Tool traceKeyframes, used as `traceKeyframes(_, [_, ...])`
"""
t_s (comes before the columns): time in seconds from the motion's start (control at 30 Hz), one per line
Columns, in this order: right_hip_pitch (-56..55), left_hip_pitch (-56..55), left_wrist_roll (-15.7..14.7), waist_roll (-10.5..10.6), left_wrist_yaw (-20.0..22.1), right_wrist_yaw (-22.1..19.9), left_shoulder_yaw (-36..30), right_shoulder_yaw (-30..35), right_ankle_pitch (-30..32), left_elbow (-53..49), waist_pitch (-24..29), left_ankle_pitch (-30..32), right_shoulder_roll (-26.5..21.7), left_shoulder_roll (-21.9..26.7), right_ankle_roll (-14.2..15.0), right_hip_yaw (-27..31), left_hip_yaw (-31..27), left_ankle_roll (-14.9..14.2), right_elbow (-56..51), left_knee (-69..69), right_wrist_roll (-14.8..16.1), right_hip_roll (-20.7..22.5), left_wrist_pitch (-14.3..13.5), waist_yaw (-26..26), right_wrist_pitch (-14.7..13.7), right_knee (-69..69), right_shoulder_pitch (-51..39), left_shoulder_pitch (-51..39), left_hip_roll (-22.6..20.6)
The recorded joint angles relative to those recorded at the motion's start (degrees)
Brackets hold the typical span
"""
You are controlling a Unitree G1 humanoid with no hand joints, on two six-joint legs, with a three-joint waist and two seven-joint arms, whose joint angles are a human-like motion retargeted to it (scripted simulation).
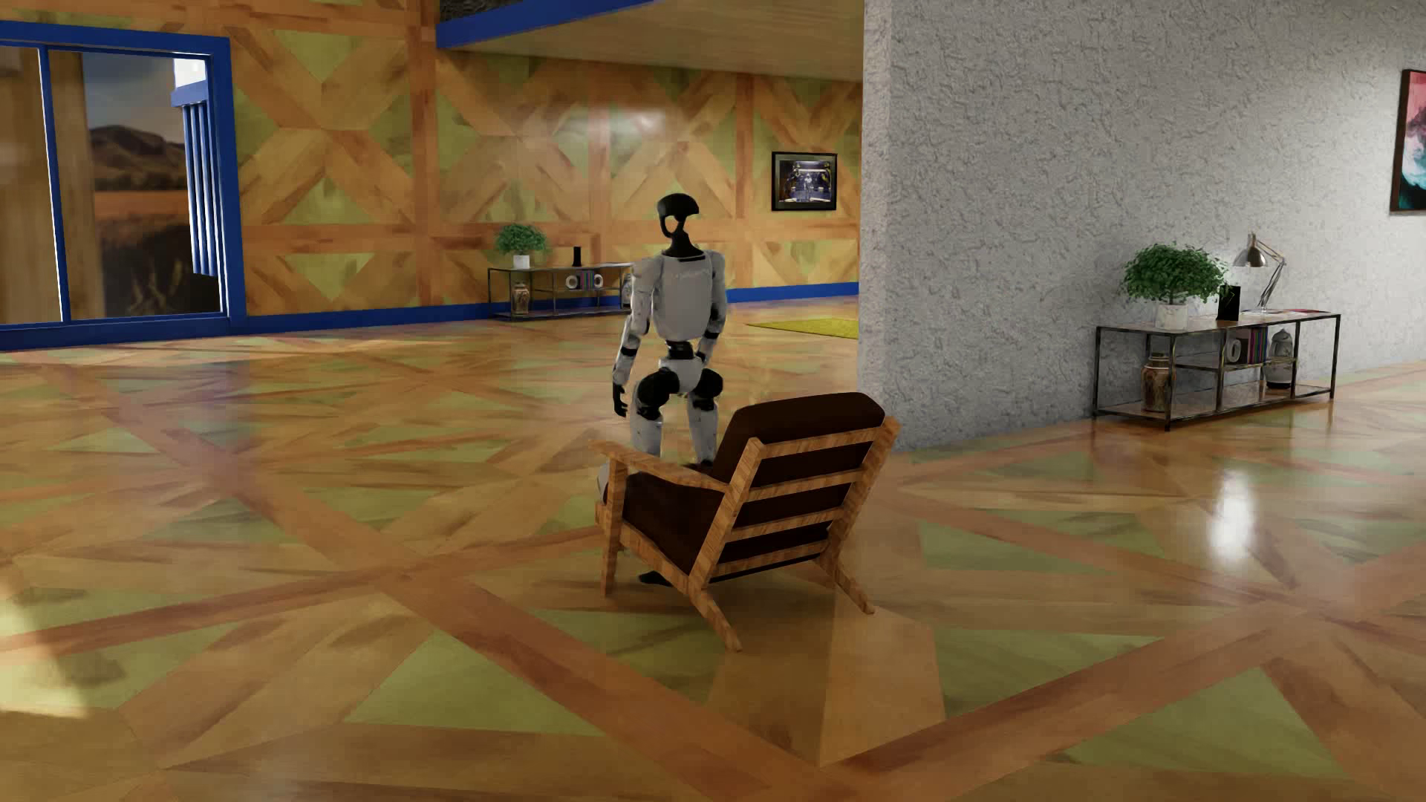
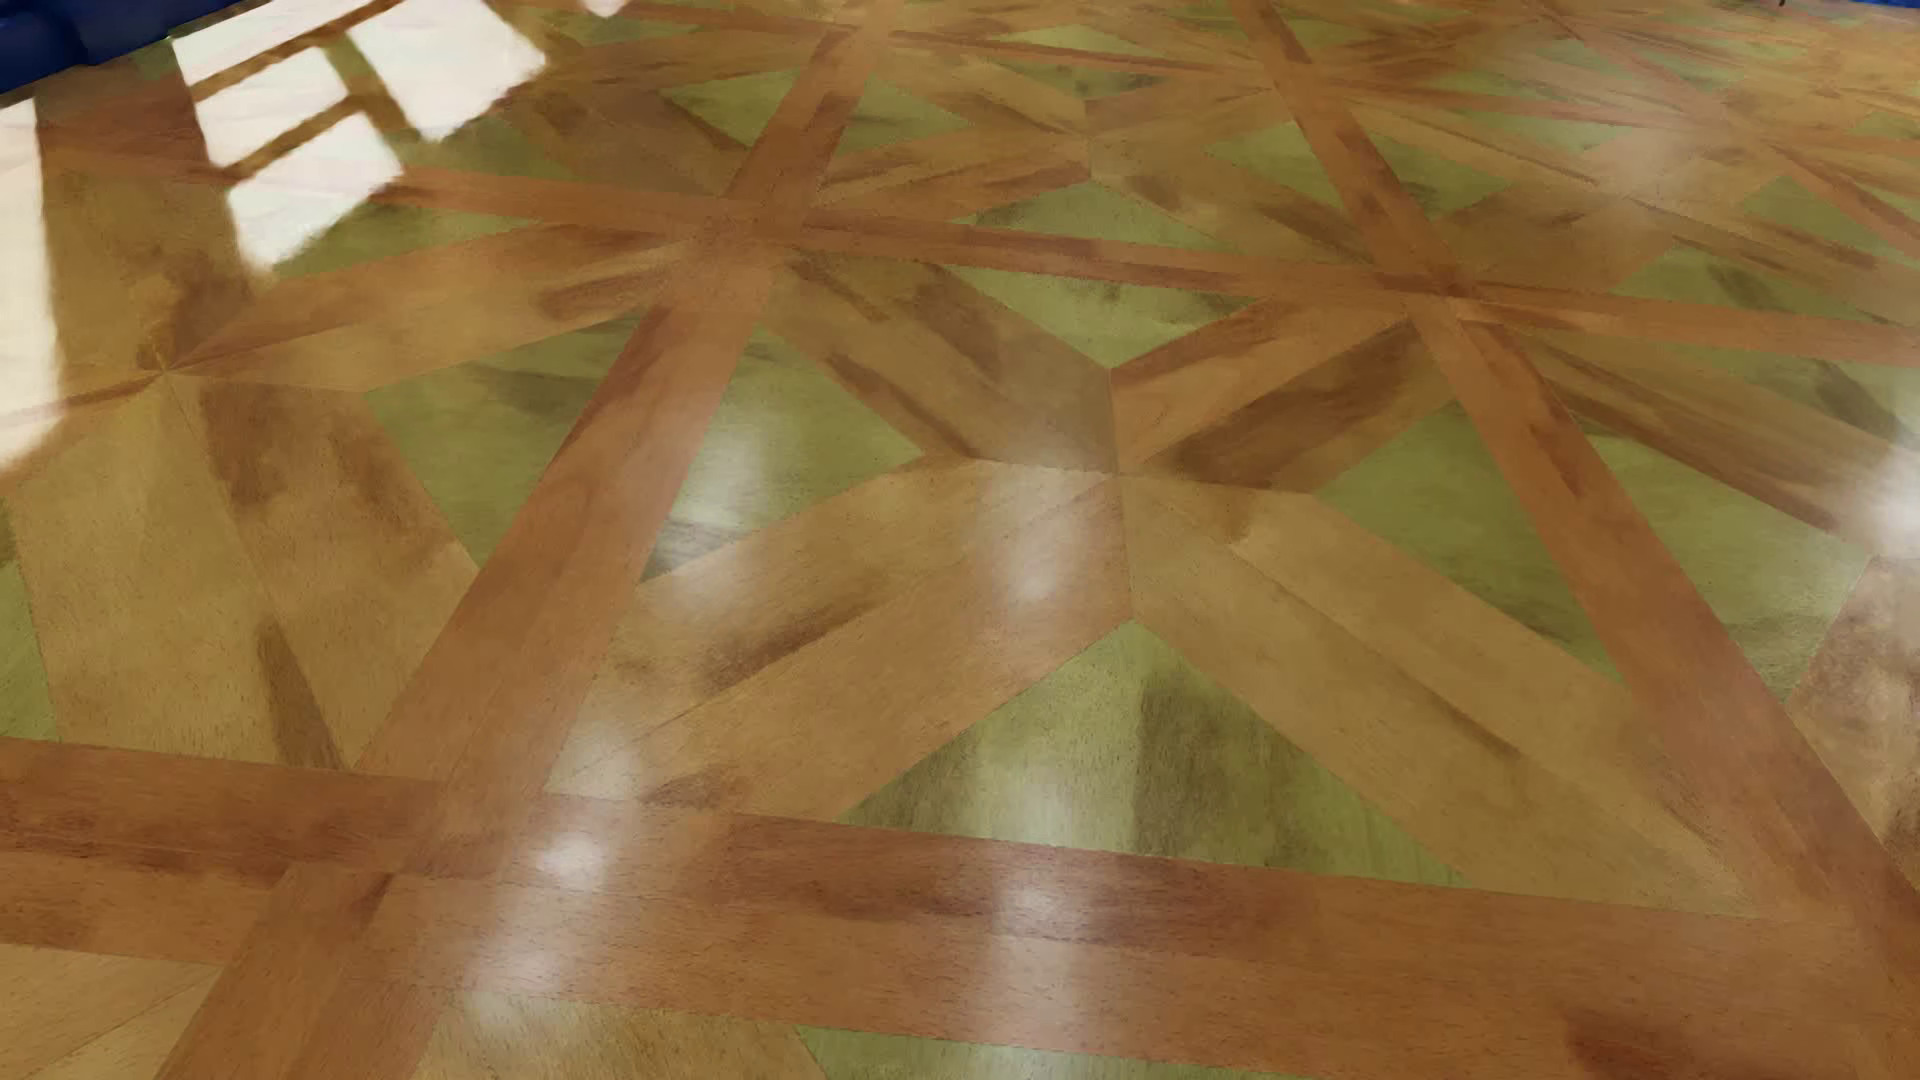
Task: Sit on the chair
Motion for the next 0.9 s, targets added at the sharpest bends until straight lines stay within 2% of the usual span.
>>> traceKeyframes(0.03, [-0.04,-0.13,-1.41,-0.14,0.42,-0.58,-0.72,0.46,-0.05,-0.52,0.23,0.15,0.02,1.71,-0.15,-0.14,-0.07,0.17,-0.9,0.05,-1.5,0.08,1.26,0.19,-0.44,0.03,-0.47,-0.98,-0.04])
traceKeyframes(0.07, [0.22,-0.05,-0.8,-0.09,-0.52,-1.15,-1.53,0.76,-0.15,-2.12,0.25,0.11,-1.61,4.01,-0.11,-0.35,0.15,-0.12,-1.23,0.22,-0.66,0.02,1.88,0.21,0.24,0.03,-1.09,-1.23,0.12])
traceKeyframes(0.1, [0.01,-0.19,1.26,0.0,-2.16,0.62,-2.15,0.86,-0.07,-3.44,0.08,0.14,-3.5,6.4,0.22,-0.48,0.31,-0.38,-1.38,0.19,-0.37,-0.12,0.53,0.15,-0.36,0.04,-1.91,-1.51,0.3])
traceKeyframes(0.13, [-0.13,-0.22,3.33,0.07,-3.12,2.8,-2.16,1.22,-0.11,-4.34,0.01,0.11,-5.43,8.54,0.23,-0.66,0.5,-0.29,-2.03,0.19,-2.22,-0.08,-0.68,0.18,-1.36,0.17,-2.59,-1.73,0.25])
traceKeyframes(0.17, [0.15,0.25,4.21,0.15,-3.61,3.18,-1.7,1.89,-0.09,-4.0,0.09,0.05,-7.04,10.08,0.16,-0.76,0.68,-0.13,-2.08,0.07,-3.4,0.0,-1.09,0.2,-1.84,0.16,-2.96,-1.84,0.15])
traceKeyframes(0.23, [0.41,0.52,2.78,0.12,-0.82,-0.43,-0.77,1.1,-0.11,-0.14,-0.02,-0.08,-8.53,11.35,0.03,-0.67,0.75,-0.22,1.48,0.05,-3.7,0.06,-0.03,0.12,-2.78,0.1,-3.59,-2.12,0.2])
traceKeyframes(0.3, [0.86,0.9,0.26,0.02,3.46,-6.83,0.63,-0.8,-0.16,4.37,-0.17,-0.24,-8.31,11.23,0.03,-0.79,1.2,-0.46,7.5,0.0,-1.02,0.12,1.5,0.12,-2.04,-0.12,-3.9,-2.16,0.35])
traceKeyframes(0.37, [0.63,1.19,-0.19,0.02,5.57,-10.72,1.44,-2.04,-0.24,6.41,-0.44,-0.4,-7.88,10.87,-0.03,-0.77,1.41,-0.33,11.25,-0.03,1.71,0.21,2.13,0.15,-1.01,0.33,-3.7,-1.7,0.34])
traceKeyframes(0.53, [0.64,1.19,1.86,-0.1,3.07,-6.54,1.07,-1.27,-0.18,2.66,-0.69,-0.51,-7.48,9.03,0.08,-0.73,1.32,-0.3,6.99,-0.01,-1.09,0.14,0.61,0.13,-2.55,0.23,-1.09,0.32,0.33])
traceKeyframes(0.63, [0.72,1.08,2.27,-0.15,2.12,-5.11,-0.04,-0.83,0.12,1.49,-0.35,-0.36,-5.32,6.07,0.23,-0.72,1.21,-0.19,5.18,-0.02,-1.15,-0.01,0.44,0.11,-2.65,-0.07,-0.27,0.3,0.2])
traceKeyframes(0.8, [-1.2,0.39,1.43,-0.07,-0.86,-2.31,-3.32,1.43,0.07,-1.57,2.85,0.43,-3.25,3.54,-0.17,-0.27,0.9,0.58,2.44,0.64,1.27,-0.1,1.29,-0.03,-0.06,2.89,-2.35,-2.23,-0.22])
traceKeyframes(0.87, [-2.48,-1.12,1.43,-0.12,-3.7,-0.98,-5.26,3.28,0.21,-3.32,5.09,0.18,-3.43,4.66,-0.36,-0.27,0.7,0.82,-0.26,3.08,0.73,-0.22,1.46,-0.16,0.69,4.79,-4.18,-4.57,-0.31])
traceKeyframes(0.9, [-3.47,-2.21,2.36,-0.06,-5.42,-0.54,-6.53,4.45,0.25,-4.49,6.02,-0.01,-3.64,5.33,-0.5,-0.17,0.49,1.0,-1.34,4.53,0.27,-0.31,0.96,-0.3,0.85,6.0,-5.25,-5.74,-0.38])
